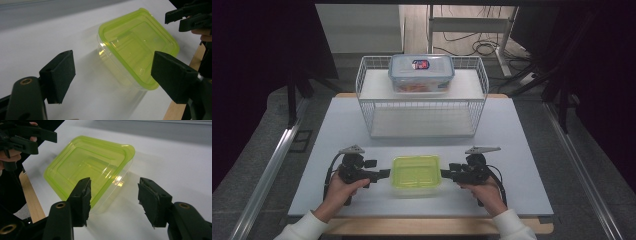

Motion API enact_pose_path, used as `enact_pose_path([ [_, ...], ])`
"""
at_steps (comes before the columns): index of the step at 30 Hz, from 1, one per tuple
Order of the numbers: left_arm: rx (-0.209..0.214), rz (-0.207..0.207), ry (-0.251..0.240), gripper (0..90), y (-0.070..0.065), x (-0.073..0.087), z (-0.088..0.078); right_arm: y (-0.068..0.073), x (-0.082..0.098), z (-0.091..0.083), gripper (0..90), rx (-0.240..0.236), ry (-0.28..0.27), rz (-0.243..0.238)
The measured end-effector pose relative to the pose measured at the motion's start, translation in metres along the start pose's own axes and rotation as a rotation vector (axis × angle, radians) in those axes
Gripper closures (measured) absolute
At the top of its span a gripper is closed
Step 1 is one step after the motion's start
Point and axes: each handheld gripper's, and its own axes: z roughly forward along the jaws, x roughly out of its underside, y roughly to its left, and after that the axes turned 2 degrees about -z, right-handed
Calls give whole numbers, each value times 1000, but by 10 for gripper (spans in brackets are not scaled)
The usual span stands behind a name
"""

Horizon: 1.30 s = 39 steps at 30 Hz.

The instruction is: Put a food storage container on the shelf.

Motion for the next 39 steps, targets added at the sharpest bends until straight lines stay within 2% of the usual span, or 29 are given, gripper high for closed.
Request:
enact_pose_path([
  [7,16,-3,19,196,-6,-1,12,0,1,4,422,0,6,9],
  [22,34,-32,33,206,-8,-1,22,2,0,10,416,-1,10,16],
  [29,44,-42,43,264,-8,-2,28,3,-1,17,416,-5,16,21],
  [39,77,-88,84,379,-2,0,35,-3,-1,28,457,6,27,44],
])
